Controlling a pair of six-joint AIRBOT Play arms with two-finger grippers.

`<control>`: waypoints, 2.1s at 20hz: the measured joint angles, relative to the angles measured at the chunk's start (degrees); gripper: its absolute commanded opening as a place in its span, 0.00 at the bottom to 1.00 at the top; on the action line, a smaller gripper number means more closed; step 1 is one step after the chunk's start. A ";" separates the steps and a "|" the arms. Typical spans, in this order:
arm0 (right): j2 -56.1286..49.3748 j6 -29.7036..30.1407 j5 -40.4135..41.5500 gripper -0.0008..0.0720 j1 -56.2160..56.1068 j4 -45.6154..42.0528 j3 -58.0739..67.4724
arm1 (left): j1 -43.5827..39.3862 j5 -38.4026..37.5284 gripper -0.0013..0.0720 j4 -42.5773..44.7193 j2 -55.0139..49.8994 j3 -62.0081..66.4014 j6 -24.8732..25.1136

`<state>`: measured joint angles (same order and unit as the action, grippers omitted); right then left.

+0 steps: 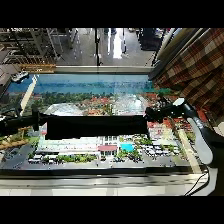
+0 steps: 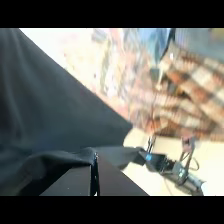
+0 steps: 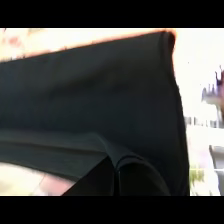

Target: Fold the clothes and pants, and hang the long-sleeved shirts on hangers.

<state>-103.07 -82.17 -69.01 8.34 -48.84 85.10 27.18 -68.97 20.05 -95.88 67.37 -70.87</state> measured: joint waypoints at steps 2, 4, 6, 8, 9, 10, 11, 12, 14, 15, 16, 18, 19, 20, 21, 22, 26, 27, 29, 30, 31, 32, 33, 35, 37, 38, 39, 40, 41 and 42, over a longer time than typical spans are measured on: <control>-3.08 -0.33 1.44 0.66 -0.26 0.26 1.86 | -1.05 2.05 0.54 -1.22 -3.06 1.14 -0.37; -4.37 1.38 2.21 0.73 -0.11 0.39 2.86 | -1.51 3.26 0.76 -1.86 -5.07 1.68 -0.52; -4.52 3.08 1.31 0.73 0.98 -0.48 3.37 | -1.07 3.28 0.75 -2.34 -5.84 2.01 0.81; -4.52 4.20 -0.70 0.73 2.45 -2.62 3.52 | 0.22 1.95 0.64 -3.13 -5.40 2.21 3.65; -4.57 4.87 -1.57 0.73 2.89 -3.37 3.30 | 0.70 0.94 0.63 -3.23 -4.72 2.25 5.33; -4.74 5.73 -2.19 0.73 3.10 -3.74 3.02 | 1.01 0.28 0.56 -3.28 -3.80 2.32 7.23; -5.16 6.78 -2.34 0.73 3.15 -3.67 2.73 | 1.07 -0.09 0.48 -2.89 -2.86 2.34 9.07; -5.66 7.82 -2.27 0.73 3.02 -2.71 2.58 | 0.72 -0.63 0.48 -2.45 -1.84 2.34 11.28; -7.08 10.23 -1.86 0.62 2.01 1.40 2.49 | -0.68 -1.33 0.28 -1.90 0.04 2.34 15.34; -7.91 11.43 -1.36 0.36 1.22 2.97 2.49 | -1.68 -1.36 0.20 -1.33 0.68 2.34 16.76; -8.70 12.28 -0.85 0.17 0.42 4.09 2.56 | -2.86 -1.29 0.18 -0.68 1.16 2.34 17.90; -9.42 13.55 -1.07 0.04 -0.94 3.91 3.26 | -6.21 -1.20 0.02 2.51 1.77 2.34 19.08; -8.96 13.73 -1.86 0.04 -1.11 2.01 3.63 | -7.98 -0.94 0.02 4.90 1.95 2.34 19.21; -7.80 13.42 -3.17 0.04 -0.94 -1.73 3.87 | -10.01 -0.44 0.02 8.11 2.08 2.34 18.80; -5.79 12.09 -4.11 0.04 -0.42 -6.25 4.15 | -12.00 0.20 0.02 11.39 2.12 2.34 17.81; -3.26 10.69 -4.63 0.03 0.28 -11.72 4.37 | -14.29 0.85 0.02 14.82 2.19 2.34 16.37; 7.39 6.67 -9.25 0.03 3.34 -29.88 4.66 | -23.43 4.22 0.02 23.30 1.25 2.34 11.85; 9.94 6.05 -10.73 0.03 3.34 -31.54 4.66 | -25.73 5.14 0.02 24.17 0.72 2.34 11.23; 14.56 4.63 -11.54 0.03 1.51 -31.47 4.72 | -30.01 8.72 0.02 25.57 -0.52 2.34 9.94; 16.41 3.69 -11.65 0.03 -0.33 -29.81 4.72 | -31.82 10.73 0.02 26.01 -0.98 2.36 9.42; 17.97 2.36 -10.91 0.03 -3.10 -26.99 4.72 | -33.29 11.85 0.02 26.32 -1.25 2.56 9.14; 18.93 0.57 -9.18 0.03 -6.51 -24.39 4.72 | -34.16 12.74 0.02 26.71 -1.31 3.04 8.87; 19.28 -1.42 -6.62 0.03 -10.29 -22.67 4.74 | -34.58 13.31 0.02 27.08 -1.25 3.78 8.52; 18.01 -5.95 0.35 0.03 -19.10 -19.85 4.74 | -34.25 12.15 0.02 28.83 -0.37 6.05 7.13; 14.29 -10.10 8.20 0.04 -27.71 -18.08 4.74 | -32.59 9.79 0.02 32.48 1.33 8.13 4.57; 11.65 -11.65 12.57 0.04 -31.69 -16.85 4.74 | -31.32 8.46 0.02 34.95 2.49 8.96 3.06; 8.87 -12.66 16.63 0.04 -34.97 -15.32 4.85 | -30.05 6.99 0.02 37.03 3.67 9.51 1.84; 5.57 -13.51 20.72 0.04 -37.97 -13.51 5.46 | -28.61 5.70 0.02 38.75 4.87 9.94 0.83; 2.32 -13.94 23.85 0.19 -40.17 -11.85 6.64 | -27.32 4.52 0.02 40.06 5.86 10.21 0.04; -1.29 -14.43 26.29 0.52 -41.97 -10.08 8.57 | -26.16 3.37 0.02 40.92 6.73 10.45 -0.50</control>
<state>-104.36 -96.60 -42.72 -33.63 -58.92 93.67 1.02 -65.60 60.97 -89.14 77.82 -71.37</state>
